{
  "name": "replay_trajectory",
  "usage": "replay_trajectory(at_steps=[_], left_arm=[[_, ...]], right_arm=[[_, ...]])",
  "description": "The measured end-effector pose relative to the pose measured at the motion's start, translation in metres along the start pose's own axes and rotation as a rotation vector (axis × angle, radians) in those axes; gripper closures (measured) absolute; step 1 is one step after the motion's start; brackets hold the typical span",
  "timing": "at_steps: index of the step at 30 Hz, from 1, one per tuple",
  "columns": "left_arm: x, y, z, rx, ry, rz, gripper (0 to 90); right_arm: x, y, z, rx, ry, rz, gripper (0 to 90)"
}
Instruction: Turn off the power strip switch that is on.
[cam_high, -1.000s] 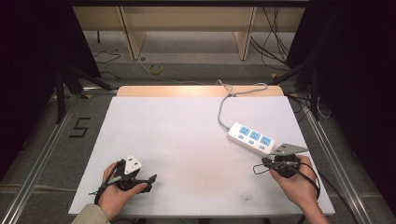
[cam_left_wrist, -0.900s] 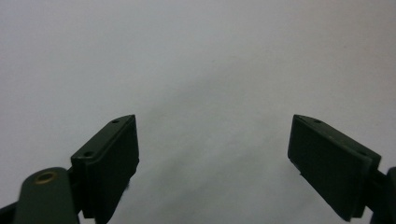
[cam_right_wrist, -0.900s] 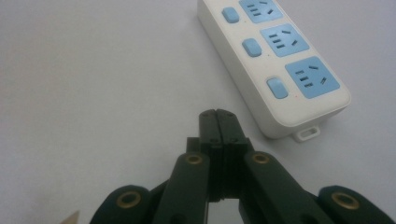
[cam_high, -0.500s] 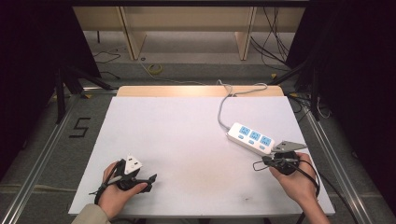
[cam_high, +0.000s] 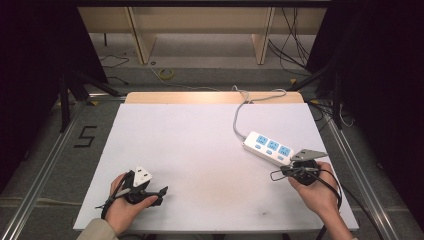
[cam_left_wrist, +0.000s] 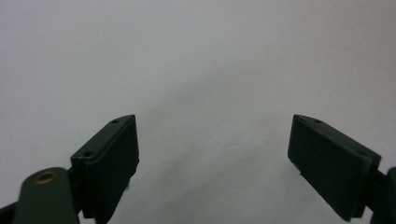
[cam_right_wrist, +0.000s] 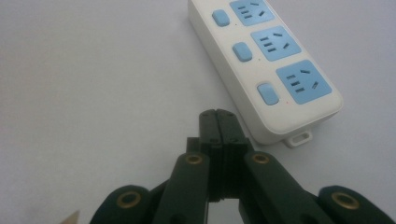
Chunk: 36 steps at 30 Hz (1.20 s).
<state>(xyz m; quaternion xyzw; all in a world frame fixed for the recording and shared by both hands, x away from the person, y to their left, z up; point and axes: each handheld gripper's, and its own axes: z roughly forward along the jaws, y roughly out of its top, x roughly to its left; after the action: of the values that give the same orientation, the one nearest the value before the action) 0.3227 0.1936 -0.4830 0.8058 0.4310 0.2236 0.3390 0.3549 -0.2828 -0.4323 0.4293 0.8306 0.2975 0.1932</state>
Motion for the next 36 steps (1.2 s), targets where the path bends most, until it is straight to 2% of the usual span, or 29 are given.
replay_trajectory(at_steps=[36], left_arm=[[0.000,0.000,0.000,-0.002,0.002,0.000,16.2]], right_arm=[[-0.011,0.009,0.007,0.016,-0.019,0.020,90.0]])
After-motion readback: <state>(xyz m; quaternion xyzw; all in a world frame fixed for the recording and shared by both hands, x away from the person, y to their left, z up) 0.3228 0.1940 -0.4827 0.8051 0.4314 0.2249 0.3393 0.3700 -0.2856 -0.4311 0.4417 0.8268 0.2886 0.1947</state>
